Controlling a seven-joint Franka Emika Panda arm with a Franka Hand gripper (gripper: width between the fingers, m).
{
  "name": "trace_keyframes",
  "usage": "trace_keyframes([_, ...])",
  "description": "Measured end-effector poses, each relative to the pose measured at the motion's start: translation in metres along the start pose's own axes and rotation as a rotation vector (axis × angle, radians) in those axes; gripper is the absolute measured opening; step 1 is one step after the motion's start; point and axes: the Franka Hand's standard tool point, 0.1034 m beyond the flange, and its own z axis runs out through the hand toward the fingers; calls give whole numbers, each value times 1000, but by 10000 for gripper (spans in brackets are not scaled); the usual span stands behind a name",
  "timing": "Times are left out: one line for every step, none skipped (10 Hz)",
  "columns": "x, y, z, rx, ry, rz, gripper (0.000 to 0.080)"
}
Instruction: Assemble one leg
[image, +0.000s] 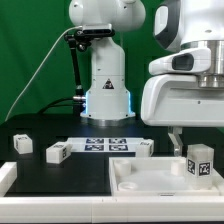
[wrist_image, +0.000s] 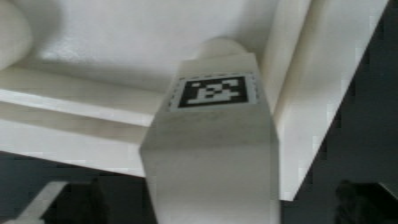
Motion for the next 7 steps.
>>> trace_keyframes([0, 0, 0, 0, 0, 0, 608])
trace_keyframes([0, 0, 0, 0, 0, 0, 471])
trace_keyframes([0, 0, 0, 0, 0, 0, 295])
trace_keyframes([0, 0, 0, 0, 2, 13, 295])
trace_keyframes([0, 0, 0, 0, 2, 27, 291])
trace_keyframes([0, 0, 0, 0, 2, 27, 291])
trace_keyframes([1, 0, 0, 2, 3, 78, 291])
